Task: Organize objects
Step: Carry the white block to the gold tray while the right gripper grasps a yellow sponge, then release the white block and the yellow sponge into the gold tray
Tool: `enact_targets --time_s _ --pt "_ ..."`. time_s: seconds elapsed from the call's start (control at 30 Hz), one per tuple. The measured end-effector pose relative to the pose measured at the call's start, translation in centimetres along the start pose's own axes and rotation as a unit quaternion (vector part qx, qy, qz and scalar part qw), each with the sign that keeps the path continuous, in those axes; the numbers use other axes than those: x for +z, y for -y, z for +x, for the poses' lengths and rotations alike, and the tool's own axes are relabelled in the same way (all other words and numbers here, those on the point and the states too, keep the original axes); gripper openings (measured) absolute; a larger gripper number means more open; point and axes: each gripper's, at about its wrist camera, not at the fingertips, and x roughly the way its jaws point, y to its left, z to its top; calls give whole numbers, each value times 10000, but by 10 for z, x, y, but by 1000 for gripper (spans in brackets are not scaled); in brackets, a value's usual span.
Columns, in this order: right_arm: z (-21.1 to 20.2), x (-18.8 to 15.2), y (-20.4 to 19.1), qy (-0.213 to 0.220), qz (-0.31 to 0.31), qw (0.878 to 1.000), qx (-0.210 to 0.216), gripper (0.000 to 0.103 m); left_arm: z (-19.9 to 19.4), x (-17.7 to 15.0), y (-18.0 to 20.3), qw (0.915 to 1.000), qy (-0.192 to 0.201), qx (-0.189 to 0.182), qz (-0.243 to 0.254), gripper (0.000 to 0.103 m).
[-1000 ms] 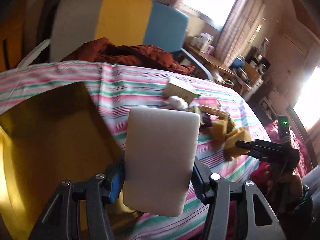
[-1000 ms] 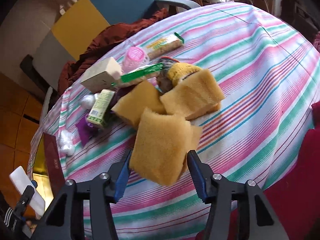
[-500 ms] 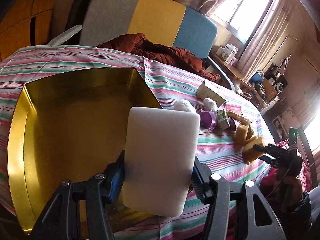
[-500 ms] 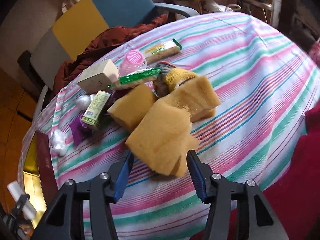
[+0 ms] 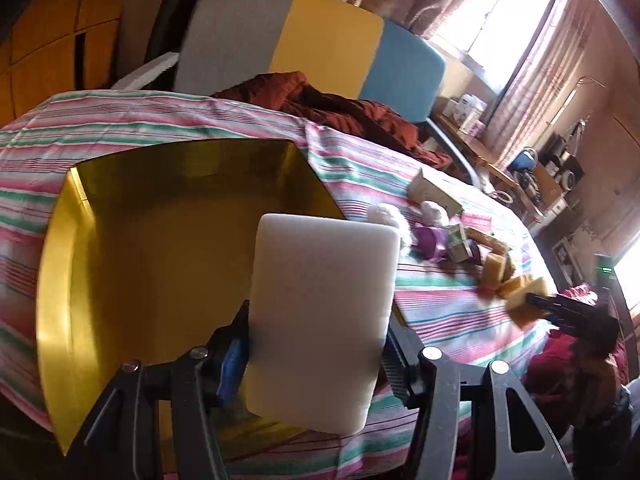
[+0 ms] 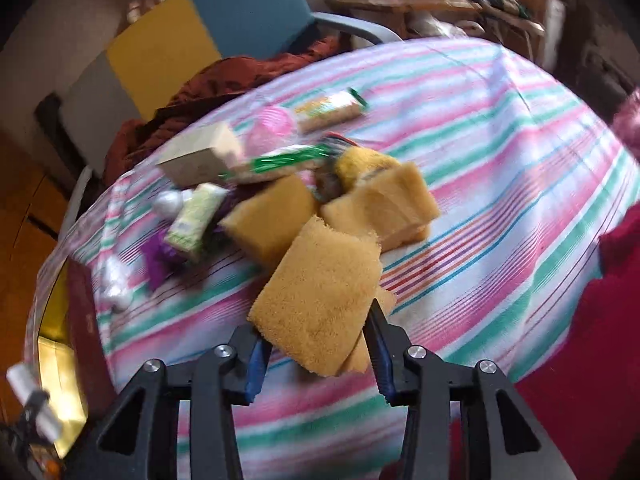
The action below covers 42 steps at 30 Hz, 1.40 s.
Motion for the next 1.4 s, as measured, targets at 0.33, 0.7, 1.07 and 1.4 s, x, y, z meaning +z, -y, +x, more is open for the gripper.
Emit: enact_targets --time_s 0.33,0.7,1.07,1.4 --pt "-43 -9 -85 -155 -1192 9642 2363 44 -12 -2 -53 9980 154 397 -474 58" --pt "2 -32 -263 -848 -2669 9197 2752 49 -13 10 -84 9936 150 946 -596 60" --pt "29 -44 -355 -867 -2934 9059 2928 103 -29 39 -106 9841 644 1520 -653 83" --pt "20 -79 -329 -569 -3168 9174 2341 103 -51 13 -90 9758 698 1933 -752 83"
